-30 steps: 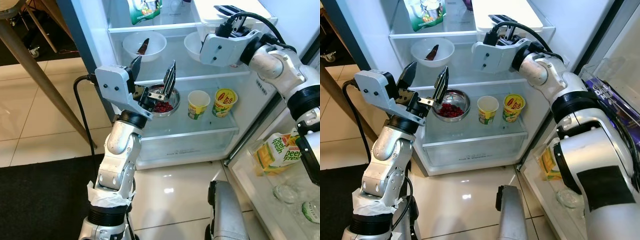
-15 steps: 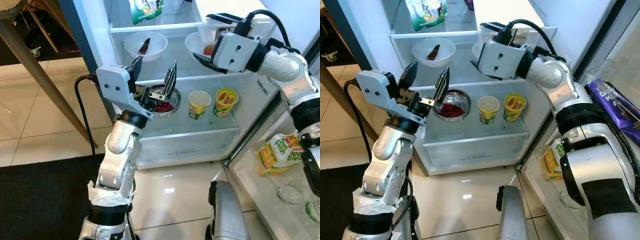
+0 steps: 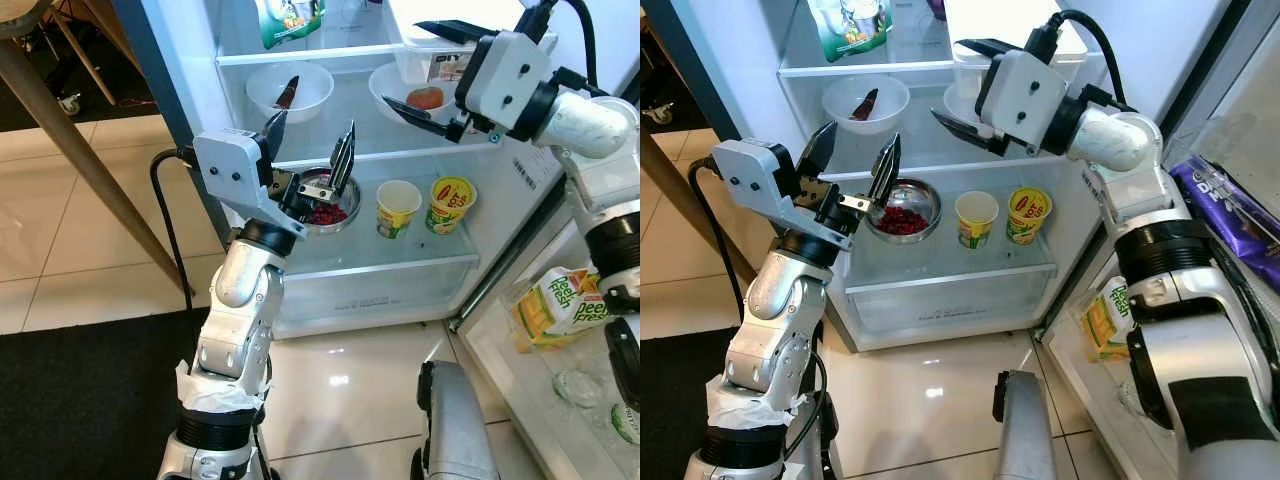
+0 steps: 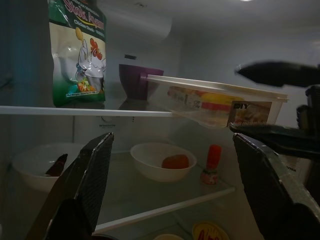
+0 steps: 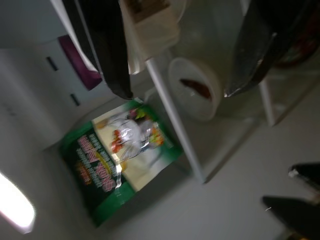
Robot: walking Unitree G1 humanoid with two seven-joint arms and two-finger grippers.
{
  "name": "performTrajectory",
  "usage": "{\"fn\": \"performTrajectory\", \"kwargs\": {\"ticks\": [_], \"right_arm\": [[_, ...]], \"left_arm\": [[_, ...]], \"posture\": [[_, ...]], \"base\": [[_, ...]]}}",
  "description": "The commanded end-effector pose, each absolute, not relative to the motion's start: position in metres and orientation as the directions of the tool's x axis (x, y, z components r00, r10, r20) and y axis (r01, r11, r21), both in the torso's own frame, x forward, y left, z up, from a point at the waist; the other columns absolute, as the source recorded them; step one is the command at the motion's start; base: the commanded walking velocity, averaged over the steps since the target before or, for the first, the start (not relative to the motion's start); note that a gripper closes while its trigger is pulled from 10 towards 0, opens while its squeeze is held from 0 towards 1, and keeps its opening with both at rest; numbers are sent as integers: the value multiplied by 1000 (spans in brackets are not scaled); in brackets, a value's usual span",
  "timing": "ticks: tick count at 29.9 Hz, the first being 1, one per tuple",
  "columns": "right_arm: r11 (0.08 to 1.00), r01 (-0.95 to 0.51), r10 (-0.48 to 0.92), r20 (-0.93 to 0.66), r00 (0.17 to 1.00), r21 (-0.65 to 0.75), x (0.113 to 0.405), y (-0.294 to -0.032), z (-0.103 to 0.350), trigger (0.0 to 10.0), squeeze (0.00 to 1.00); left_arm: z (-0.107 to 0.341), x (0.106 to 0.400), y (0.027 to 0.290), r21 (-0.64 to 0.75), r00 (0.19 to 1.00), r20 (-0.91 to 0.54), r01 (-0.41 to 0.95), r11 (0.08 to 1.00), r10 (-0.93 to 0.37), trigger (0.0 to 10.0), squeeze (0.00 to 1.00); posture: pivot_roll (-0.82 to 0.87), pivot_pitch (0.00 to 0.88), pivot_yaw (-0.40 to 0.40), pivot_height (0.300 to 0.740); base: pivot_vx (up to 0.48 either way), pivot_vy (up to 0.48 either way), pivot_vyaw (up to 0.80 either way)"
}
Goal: Restocking fridge
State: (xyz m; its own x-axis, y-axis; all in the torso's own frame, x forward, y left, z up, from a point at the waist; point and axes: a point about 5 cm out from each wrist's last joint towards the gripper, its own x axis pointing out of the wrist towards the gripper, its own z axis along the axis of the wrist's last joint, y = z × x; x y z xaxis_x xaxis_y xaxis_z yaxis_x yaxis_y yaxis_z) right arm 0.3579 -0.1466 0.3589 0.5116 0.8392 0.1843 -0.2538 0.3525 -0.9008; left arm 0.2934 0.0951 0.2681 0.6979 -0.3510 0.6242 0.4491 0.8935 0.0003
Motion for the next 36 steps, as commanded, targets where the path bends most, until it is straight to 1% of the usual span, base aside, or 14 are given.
{"fn": "performTrajectory", "kwargs": {"ticks": [1, 2, 3, 4, 5, 6, 10, 11, 14, 15, 21, 29, 32, 36], "right_arm": [[328, -259, 840, 155, 520, -908, 356, -151, 359, 0, 0], [305, -249, 820, 121, 560, -919, 358, -157, 357, 0, 0], [305, -249, 820, 121, 560, -919, 358, -157, 357, 0, 0], [309, -237, 801, 118, 587, -921, 361, -159, 356, 0, 0], [312, -217, 783, 121, 610, -925, 363, -161, 356, 2549, 0], [316, -212, 769, 118, 628, -925, 366, -162, 355, 6745, 0], [319, -225, 758, 106, 643, -921, 367, -162, 353, 6745, 0], [372, -195, 696, 134, 706, -908, 378, -155, 350, 10000, 0], [385, -184, 677, 141, 723, -904, 380, -153, 350, 10000, 0], [411, -152, 640, 166, 750, -899, 384, -148, 350, 10000, 0], [435, -77, 563, 205, 801, -897, 393, -139, 350, 10000, 0], [506, -1, 474, 277, 835, -863, 403, -124, 351, 10000, 0], [553, 33, 435, 322, 840, -833, 407, -111, 353, 10000, 0], [575, 82, 382, 356, 853, -814, 412, -104, 353, 10000, 0]], "left_arm": [[268, 293, 92, 2, 688, 632, 459, 888, -357, 10000, 0], [268, 293, 92, 2, 687, 633, 460, 888, -358, 10000, 0], [268, 293, 92, 2, 687, 633, 460, 888, -358, 10000, 0], [268, 293, 92, 2, 686, 633, 460, 888, -357, 10000, 0], [268, 293, 92, 2, 686, 634, 461, 888, -357, 10000, 0], [268, 293, 92, 2, 685, 635, 461, 887, -357, 10000, 0], [269, 293, 92, 1, 684, 636, 462, 887, -357, 10000, 0], [270, 293, 91, 1, 681, 639, 464, 886, -358, 10000, 0], [270, 293, 91, 1, 680, 640, 465, 885, -358, 10000, 0], [270, 293, 92, 2, 679, 641, 464, 886, -357, 10000, 0], [270, 292, 93, 2, 681, 641, 459, 888, -353, 10000, 0], [270, 292, 92, 1, 681, 641, 459, 888, -353, 10000, 0], [269, 292, 92, 0, 681, 642, 459, 888, -353, 10000, 0], [269, 292, 92, 0, 682, 642, 457, 889, -350, 10000, 0]], "posture": [[-47, 187, 26, 471], [-47, 187, 26, 471], [-47, 187, 26, 471], [-47, 187, 26, 471], [-47, 187, 26, 471], [-47, 187, 26, 471], [-47, 187, 26, 471], [-47, 187, 26, 471], [-47, 187, 26, 471], [-47, 187, 26, 471], [-47, 187, 26, 471], [-53, 187, 22, 471], [-51, 189, 18, 471], [-46, 189, 13, 471]], "base": [[0, 0, 0], [0, 0, 0], [0, 0, 0], [0, 0, 0], [0, 0, 0], [0, 0, 0], [0, 0, 0], [0, 0, 0], [0, 0, 0], [0, 0, 0], [0, 0, 0], [0, 0, 0], [0, 0, 0], [0, 0, 0]]}}
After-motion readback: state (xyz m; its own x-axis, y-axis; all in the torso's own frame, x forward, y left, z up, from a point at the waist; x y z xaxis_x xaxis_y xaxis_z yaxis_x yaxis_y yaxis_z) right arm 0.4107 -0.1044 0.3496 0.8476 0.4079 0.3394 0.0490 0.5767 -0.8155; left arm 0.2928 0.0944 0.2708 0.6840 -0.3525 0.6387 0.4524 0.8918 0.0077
